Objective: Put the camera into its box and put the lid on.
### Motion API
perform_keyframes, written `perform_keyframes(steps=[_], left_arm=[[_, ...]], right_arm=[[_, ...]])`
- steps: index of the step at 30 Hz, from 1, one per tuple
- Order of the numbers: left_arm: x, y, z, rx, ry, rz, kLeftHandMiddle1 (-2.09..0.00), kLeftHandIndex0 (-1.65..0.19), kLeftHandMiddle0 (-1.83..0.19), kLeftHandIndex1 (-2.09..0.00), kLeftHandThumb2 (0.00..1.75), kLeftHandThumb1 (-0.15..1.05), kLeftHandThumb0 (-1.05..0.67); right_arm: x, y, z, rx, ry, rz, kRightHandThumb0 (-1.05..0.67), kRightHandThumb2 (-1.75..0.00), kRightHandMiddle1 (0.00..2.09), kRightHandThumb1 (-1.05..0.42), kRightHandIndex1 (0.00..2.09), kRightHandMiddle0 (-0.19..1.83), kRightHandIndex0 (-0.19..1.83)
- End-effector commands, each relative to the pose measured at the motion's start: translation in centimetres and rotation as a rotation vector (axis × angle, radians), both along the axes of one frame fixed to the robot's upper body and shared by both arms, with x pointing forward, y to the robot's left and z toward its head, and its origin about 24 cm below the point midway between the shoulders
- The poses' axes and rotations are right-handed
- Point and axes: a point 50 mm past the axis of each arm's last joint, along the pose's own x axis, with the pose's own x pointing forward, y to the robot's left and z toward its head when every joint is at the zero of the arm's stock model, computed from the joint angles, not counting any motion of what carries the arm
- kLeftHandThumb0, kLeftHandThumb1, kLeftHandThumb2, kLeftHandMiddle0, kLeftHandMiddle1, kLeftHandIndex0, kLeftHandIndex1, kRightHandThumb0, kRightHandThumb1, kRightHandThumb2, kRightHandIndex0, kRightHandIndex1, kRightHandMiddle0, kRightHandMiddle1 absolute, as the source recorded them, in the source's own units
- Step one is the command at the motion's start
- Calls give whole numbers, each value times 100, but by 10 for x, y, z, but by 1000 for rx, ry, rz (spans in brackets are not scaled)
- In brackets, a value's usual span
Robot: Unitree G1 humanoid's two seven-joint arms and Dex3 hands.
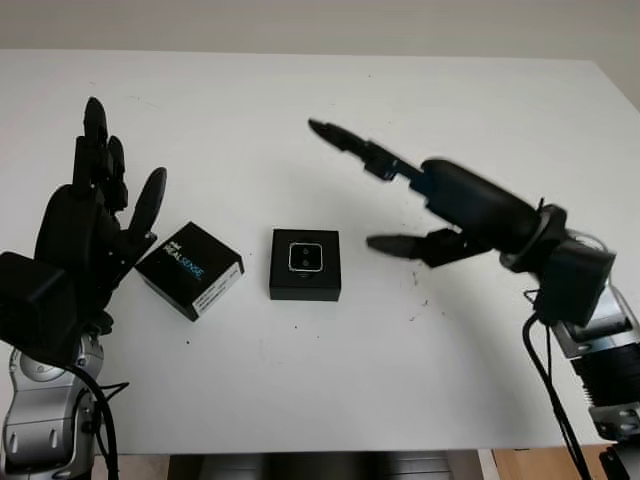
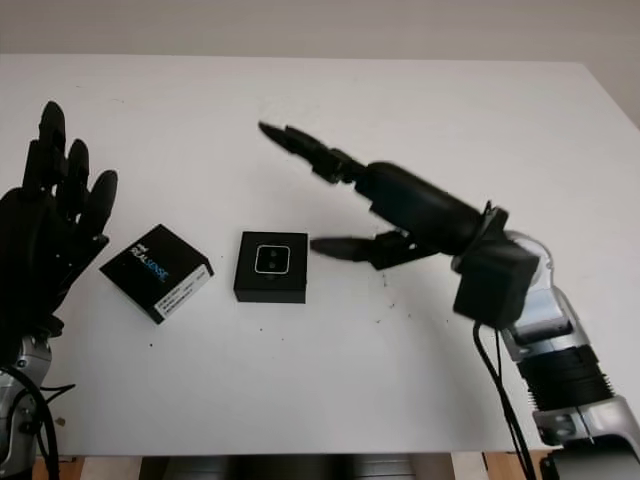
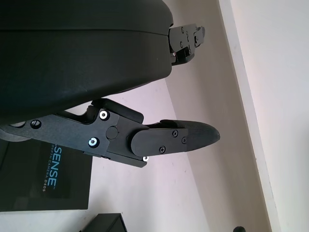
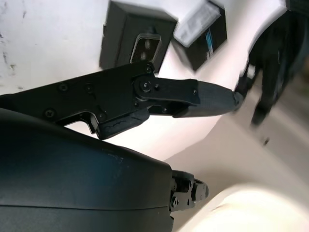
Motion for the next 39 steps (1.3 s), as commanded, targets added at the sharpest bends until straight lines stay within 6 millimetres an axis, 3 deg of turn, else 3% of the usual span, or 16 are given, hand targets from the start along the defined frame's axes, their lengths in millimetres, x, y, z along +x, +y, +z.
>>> perform_keyframes(steps=[1, 8, 15, 19, 21, 24, 30, 39], left_arm=[[-3, 1, 5, 22, -22, 3, -6, 19, 16, -2, 42, 105, -56], [-4, 6, 12, 39, -38, -10, -5, 19, 15, -3, 42, 105, -59], [-6, 18, 29, 94, -79, -27, -7, 14, 11, -6, 39, 105, -61], [-6, 30, 42, 372, 0, -129, -7, 12, 9, -7, 30, 105, -76], [-6, 35, 47, 421, 45, -199, -5, 13, 11, -6, 15, 104, -80], [-7, 39, 59, 526, 105, -230, -7, 10, 8, -7, 7, 101, -84], [-2, 34, 85, 798, 263, -344, -7, 4, 0, -8, 2, 86, -73], [6, 12, 94, 1358, 405, -413, -3, 16, 15, -3, 4, 80, -59]], right_arm=[[3, -3, 8, 99, 15, -10, -74, -49, 13, -105, 8, 3, 5], [14, -9, 5, 209, 72, -128, -63, -45, 17, -105, 12, 13, 15], [19, -11, -4, 317, 184, -197, -63, -49, 16, -105, 6, 3, 6], [18, -12, -8, 343, 244, -249, -61, -56, 13, -105, 1, -10, -4], [17, -12, -8, 349, 251, -256, -58, -61, 12, -105, 0, -13, -7], [16, -10, -10, 382, 280, -278, -57, -62, 13, -105, 2, -11, -6], [16, -7, -14, 386, 335, -302, -53, -67, 12, -105, 2, -12, -7], [18, -8, -15, 388, 357, -334, -53, -70, 11, -105, 3, -12, -8]])
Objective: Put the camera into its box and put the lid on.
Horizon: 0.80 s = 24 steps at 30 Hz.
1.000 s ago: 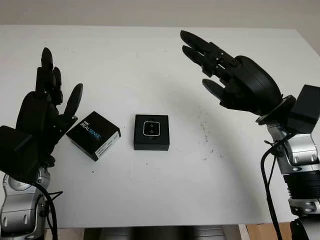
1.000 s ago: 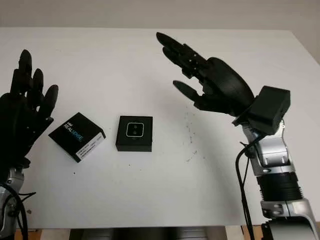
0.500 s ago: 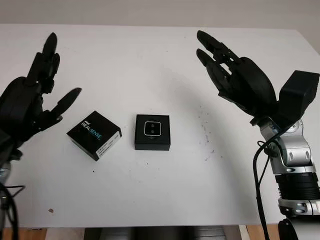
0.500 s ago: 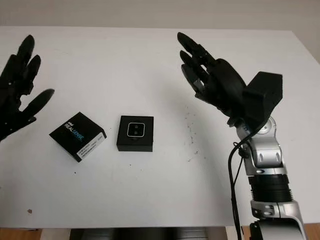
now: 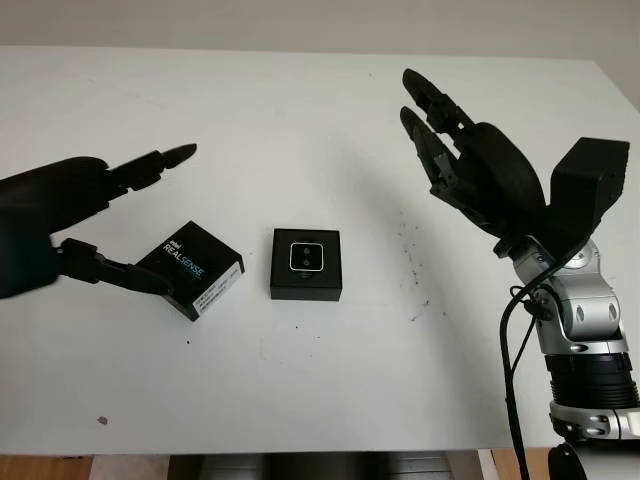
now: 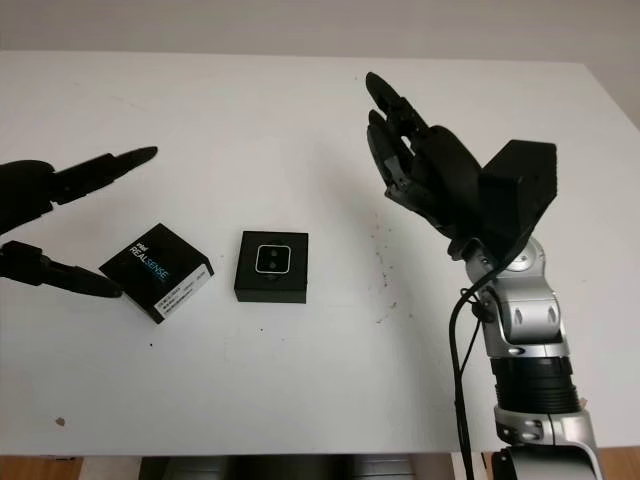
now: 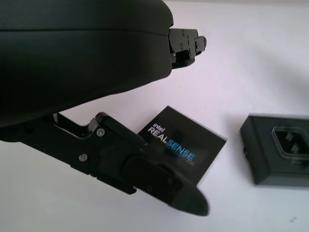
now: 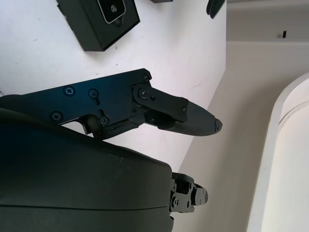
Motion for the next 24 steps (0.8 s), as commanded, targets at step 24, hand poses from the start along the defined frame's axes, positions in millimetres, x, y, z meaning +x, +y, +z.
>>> perform_keyframes(steps=[24], left_arm=[[41, -21, -6, 375, -95, -162, -6, 12, 10, -6, 7, 83, -51]], right_arm=[[-1, 1, -9, -2, 33, -34, -54, -64, 11, -105, 5, -9, -5]])
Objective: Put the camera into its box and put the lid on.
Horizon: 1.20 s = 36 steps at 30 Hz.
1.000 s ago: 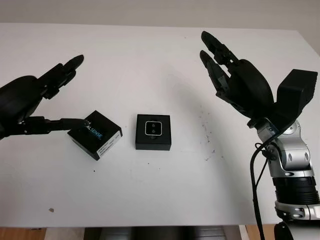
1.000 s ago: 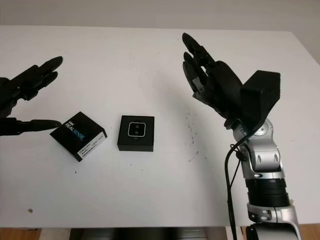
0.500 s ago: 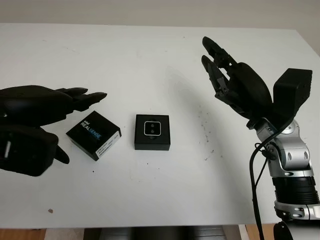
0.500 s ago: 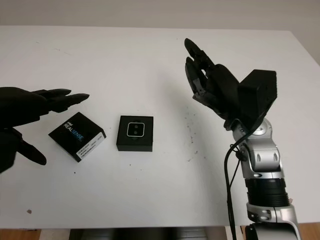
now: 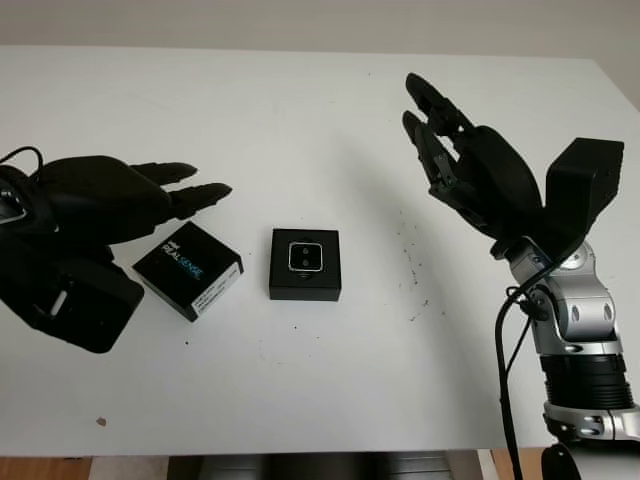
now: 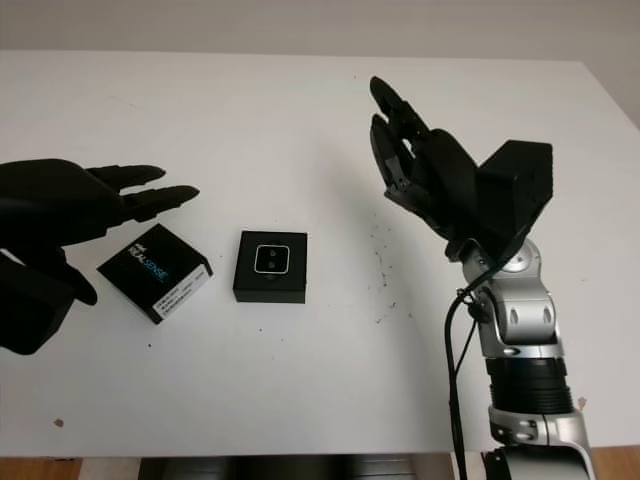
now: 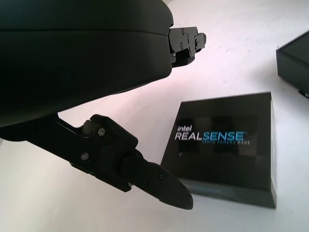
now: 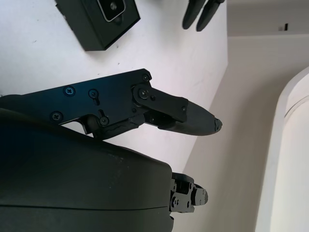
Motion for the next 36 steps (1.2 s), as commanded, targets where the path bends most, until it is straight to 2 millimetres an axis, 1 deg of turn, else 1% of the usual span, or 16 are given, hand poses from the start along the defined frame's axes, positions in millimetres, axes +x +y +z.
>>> perform_keyframes(steps=[1, 5, 8, 12, 19, 27, 34, 36], left_arm=[[4, -3, 1, -35, 12, -16, -6, 12, 10, -6, 7, 83, -52], [6, -3, -5, -66, 59, -14, -5, 15, 13, -5, 7, 85, -56], [5, -3, -8, -79, 84, -10, -6, 13, 11, -6, 5, 82, -56], [3, -4, -9, -62, 114, -4, -6, 11, 8, -6, 5, 81, -52], [2, -4, -10, -15, 157, -3, -6, 10, 8, -7, 5, 81, -51], [0, -3, -11, 23, 150, 13, -6, 8, 6, -7, 5, 80, -47], [2, -4, -17, 32, 116, 4, -6, 6, 4, -7, 6, 83, -35], [3, -5, -19, 17, 78, -10, -8, 2, -1, -9, 6, 82, -31]], right_arm=[[-2, 0, -4, -16, 5, -8, -54, -63, 11, -105, 5, -9, -5], [-5, 1, -5, -29, -14, -14, -58, -62, 11, -105, 6, -9, -5], [-6, 1, -4, -38, -34, -13, -59, -61, 11, -105, 6, -7, -3], [-6, 2, -3, -45, -62, -7, -60, -59, 11, -105, 6, -7, -4], [-5, 0, -3, -52, -67, -12, -61, -58, 11, -105, 6, -6, -3], [-5, 0, -3, -66, -67, -11, -61, -58, 12, -105, 6, -6, -3], [-9, 0, -2, -109, -52, 11, -63, -60, 10, -105, 5, -7, -5], [-10, 0, -1, -121, -61, 17, -64, -59, 10, -105, 5, -7, -5]])
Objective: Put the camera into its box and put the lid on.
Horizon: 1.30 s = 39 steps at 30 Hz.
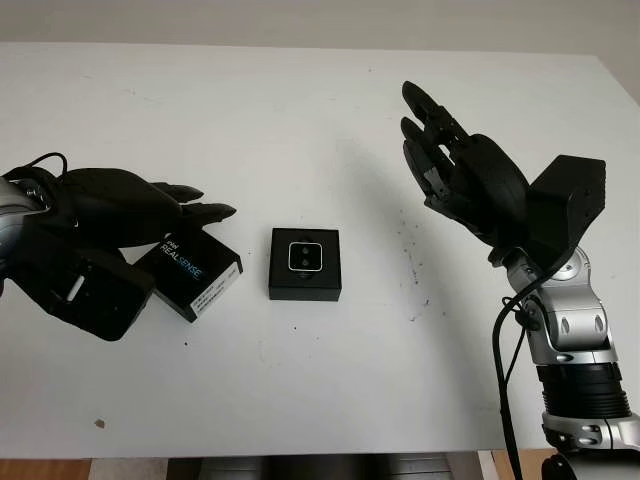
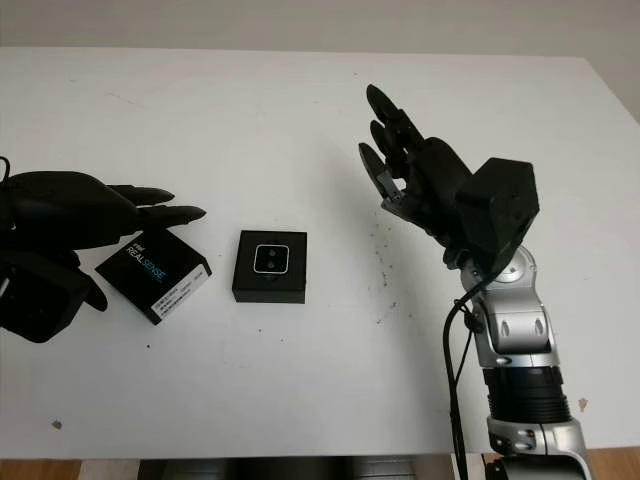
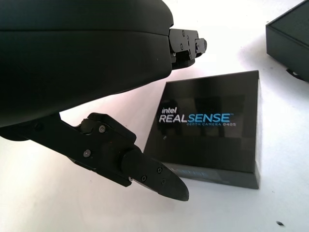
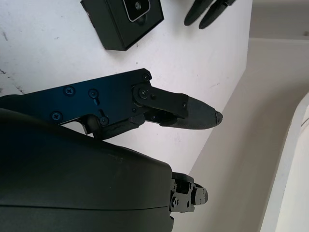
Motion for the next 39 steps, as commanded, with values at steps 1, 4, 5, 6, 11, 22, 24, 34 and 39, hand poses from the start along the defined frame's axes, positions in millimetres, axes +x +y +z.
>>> perform_keyframes(steps=[1, 4, 5, 6, 11, 22, 24, 34, 39], left_arm=[[0, 0, -5, -16, -34, -17, -9, -1, -4, -10, 5, 81, -30], [1, 2, -9, -50, -97, -34, -11, -10, -14, -14, 5, 79, -29], [2, 4, -11, -62, -106, -38, -11, -12, -16, -15, 5, 80, -28], [3, 5, -14, -73, -114, -45, -12, -14, -20, -16, 6, 81, -27], [5, 9, -21, -102, -122, -66, -16, -22, -36, -19, 6, 83, -31], [-2, 8, -30, -135, -35, -31, -14, -24, -38, -19, 5, 84, -37], [-3, 9, -32, -128, -31, -27, -13, -25, -39, -18, 5, 84, -39], [-2, 12, -35, -182, -83, -11, -41, -33, -39, -23, 6, 99, -47], [0, 14, -30, -234, -149, -39, -116, -19, -16, -90, 14, 105, -44]], right_arm=[[-5, -1, 4, -29, -25, 7, -64, -59, 9, -105, 5, -7, -5], [-7, 0, 5, -54, -53, 1, -64, -58, 10, -105, 6, -4, -3], [-8, 0, 5, -56, -61, 1, -64, -58, 10, -105, 6, -3, -2], [-9, 1, 5, -60, -69, 0, -64, -57, 10, -105, 7, -2, -2], [-10, 1, 6, -78, -76, -2, -65, -56, 9, -105, 7, -1, -1], [-9, 1, 6, -92, -69, -20, -65, -56, 7, -105, 6, 1, 0], [-9, 1, 6, -93, -73, -24, -65, -56, 7, -105, 7, 2, 1], [-8, 4, 2, -25, -54, 6, -56, -56, 5, -105, 5, -1, -1], [-6, 6, -4, 55, -6, 29, -59, -57, 4, -105, 4, -3, -3]])
